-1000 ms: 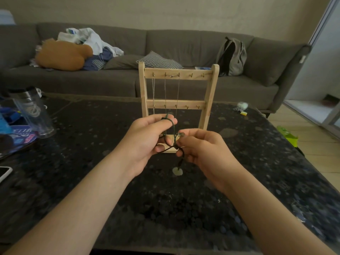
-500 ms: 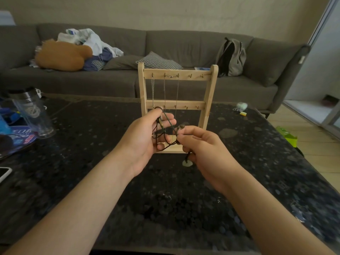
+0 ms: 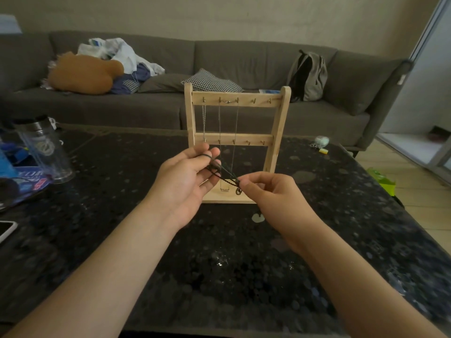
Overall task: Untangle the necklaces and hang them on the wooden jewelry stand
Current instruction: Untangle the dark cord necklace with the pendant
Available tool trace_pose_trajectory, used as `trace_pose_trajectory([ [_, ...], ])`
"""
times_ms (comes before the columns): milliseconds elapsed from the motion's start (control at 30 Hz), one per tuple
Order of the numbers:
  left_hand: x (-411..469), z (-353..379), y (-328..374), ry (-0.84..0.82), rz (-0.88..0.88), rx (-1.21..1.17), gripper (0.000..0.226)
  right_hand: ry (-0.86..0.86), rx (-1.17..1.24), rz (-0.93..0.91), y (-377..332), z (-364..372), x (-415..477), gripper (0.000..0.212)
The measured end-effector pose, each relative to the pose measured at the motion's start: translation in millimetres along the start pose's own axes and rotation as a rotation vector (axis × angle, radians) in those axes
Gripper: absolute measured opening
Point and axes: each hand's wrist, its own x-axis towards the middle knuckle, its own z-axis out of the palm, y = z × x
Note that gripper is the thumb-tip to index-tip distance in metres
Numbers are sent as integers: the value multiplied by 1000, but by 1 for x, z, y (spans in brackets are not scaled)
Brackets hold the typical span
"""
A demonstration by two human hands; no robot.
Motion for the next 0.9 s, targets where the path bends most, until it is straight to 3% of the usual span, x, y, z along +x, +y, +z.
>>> trace_pose_trajectory([
  [133, -3, 1, 1, -24, 0, -42, 36, -14, -32, 17, -2, 1, 2, 20],
  [367, -6, 3, 1, 8, -64, 132, 14, -1, 88, 67, 2, -1, 4, 31],
  [500, -3, 2, 2, 41, -115, 125, 22, -87, 190, 90, 3, -2, 5, 33],
  [600, -3, 0, 1, 72, -61, 227, 31, -99, 167, 126, 3, -4, 5, 24],
  [733, -4, 1, 2, 150, 86, 378, 21, -77, 91, 94, 2, -7, 2, 19],
  [900, -4, -2, -2, 200, 254, 602, 38, 6, 44, 74, 4, -6, 5, 13],
])
